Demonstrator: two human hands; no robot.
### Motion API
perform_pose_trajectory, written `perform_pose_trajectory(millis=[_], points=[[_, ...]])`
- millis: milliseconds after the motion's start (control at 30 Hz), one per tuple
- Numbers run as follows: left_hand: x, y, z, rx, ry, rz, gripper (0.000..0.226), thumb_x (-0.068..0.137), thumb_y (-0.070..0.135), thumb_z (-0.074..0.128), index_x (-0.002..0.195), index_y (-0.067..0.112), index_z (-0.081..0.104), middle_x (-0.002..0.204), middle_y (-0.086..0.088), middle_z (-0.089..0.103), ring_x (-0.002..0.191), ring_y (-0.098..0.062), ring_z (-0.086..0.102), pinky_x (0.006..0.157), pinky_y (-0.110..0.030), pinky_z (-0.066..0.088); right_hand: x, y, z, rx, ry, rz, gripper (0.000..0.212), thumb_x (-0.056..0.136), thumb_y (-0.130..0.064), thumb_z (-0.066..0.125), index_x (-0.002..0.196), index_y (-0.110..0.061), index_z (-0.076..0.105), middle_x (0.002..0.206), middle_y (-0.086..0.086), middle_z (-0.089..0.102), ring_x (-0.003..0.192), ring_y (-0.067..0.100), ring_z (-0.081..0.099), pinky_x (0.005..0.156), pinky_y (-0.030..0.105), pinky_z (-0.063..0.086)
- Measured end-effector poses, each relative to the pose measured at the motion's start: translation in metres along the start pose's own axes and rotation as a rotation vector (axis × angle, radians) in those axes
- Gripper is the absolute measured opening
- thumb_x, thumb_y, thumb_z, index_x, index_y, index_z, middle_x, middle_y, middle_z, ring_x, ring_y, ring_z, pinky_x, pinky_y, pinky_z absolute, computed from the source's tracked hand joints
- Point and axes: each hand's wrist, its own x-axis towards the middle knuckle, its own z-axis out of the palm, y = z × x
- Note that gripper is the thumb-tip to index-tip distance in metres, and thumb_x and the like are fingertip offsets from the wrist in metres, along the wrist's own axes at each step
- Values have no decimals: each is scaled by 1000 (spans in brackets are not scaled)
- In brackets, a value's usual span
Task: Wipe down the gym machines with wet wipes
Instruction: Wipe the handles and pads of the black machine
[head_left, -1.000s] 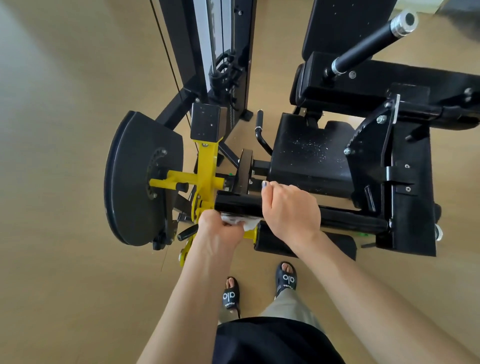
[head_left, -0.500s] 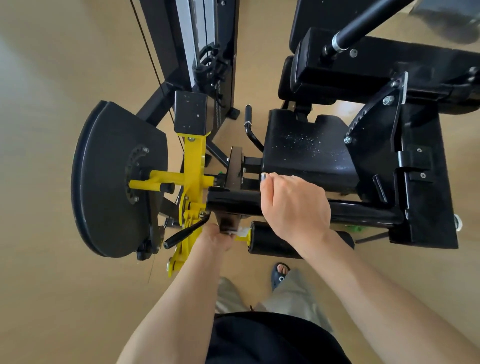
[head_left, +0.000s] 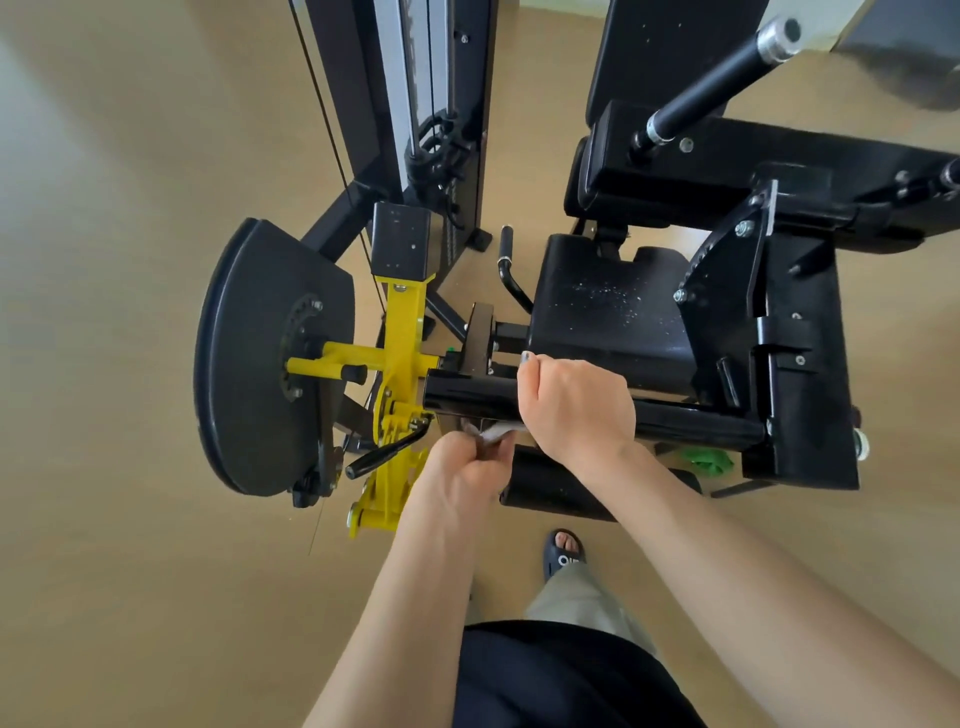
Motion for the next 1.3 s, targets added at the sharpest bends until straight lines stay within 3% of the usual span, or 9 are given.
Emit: perform_pose_trajectory(millis=[100,367,500,600,733,867,1067,1200,1300], points=[[-26,-4,2,176,-22,69,43,107,9,44,149,-2,40,144,-19,53,134,-32,52,107,-32,46,0,0,-1,-17,-28,13,64,107,-42,19,76,-20,71,63,-3,67,56,15,65,51,31,56],[-59,2,-5,64,26,27,36,104,7,50,134,-11,46,108,-25,63,119,-33,62,100,-38,52,-1,0,-5,-85,-87,-9,62,109,-41,21,75,-20,68,62,-5,64,54,13,62,45,24,45],[-50,8,2,67,50,52,36,104,8,49,139,-2,47,132,-24,59,127,-37,56,107,-42,48,0,-2,-7,-90,-101,-10,60,109,-41,22,75,-20,67,61,-6,59,54,14,59,45,24,44],[-38,9,2,131,45,81,34,101,4,53,133,-2,52,127,-21,62,118,-36,62,103,-39,52,-1,-2,-8,-92,-102,-7,61,109,-41,22,75,-20,67,60,-7,59,52,13,56,45,23,41],[-43,8,-5,308,-9,201,31,101,0,52,132,-6,55,120,-19,66,112,-28,64,103,-35,51,-1,-2,-11,-73,-96,-38,57,110,-37,26,80,-16,70,66,-1,69,59,18,67,51,30,55],[-75,6,-16,505,-101,389,20,101,-8,41,118,-10,52,94,-24,63,92,-28,65,101,-41,50,-1,0,-10,-81,-103,-36,58,110,-39,25,81,-18,71,66,-3,68,58,17,66,53,31,56],[-103,27,-37,772,-105,692,25,102,2,41,120,3,58,112,-18,66,106,-25,66,86,-33,57,3,2,-12,2,-200,-30,51,111,-41,24,101,-19,68,82,-2,71,73,17,69,66,33,58],[-123,44,-28,1115,-150,1086,24,103,18,42,91,8,59,92,-22,57,84,-25,58,74,-36,52,18,4,-22,394,-436,159,49,109,-51,22,120,-25,62,100,-4,70,97,16,65,85,38,50],[-120,53,10,1593,-256,1345,27,107,22,41,83,15,52,71,-2,47,61,-6,44,54,-15,33,39,11,-30,777,-533,342,52,108,-52,25,135,-22,59,119,1,68,116,19,61,107,45,43]])
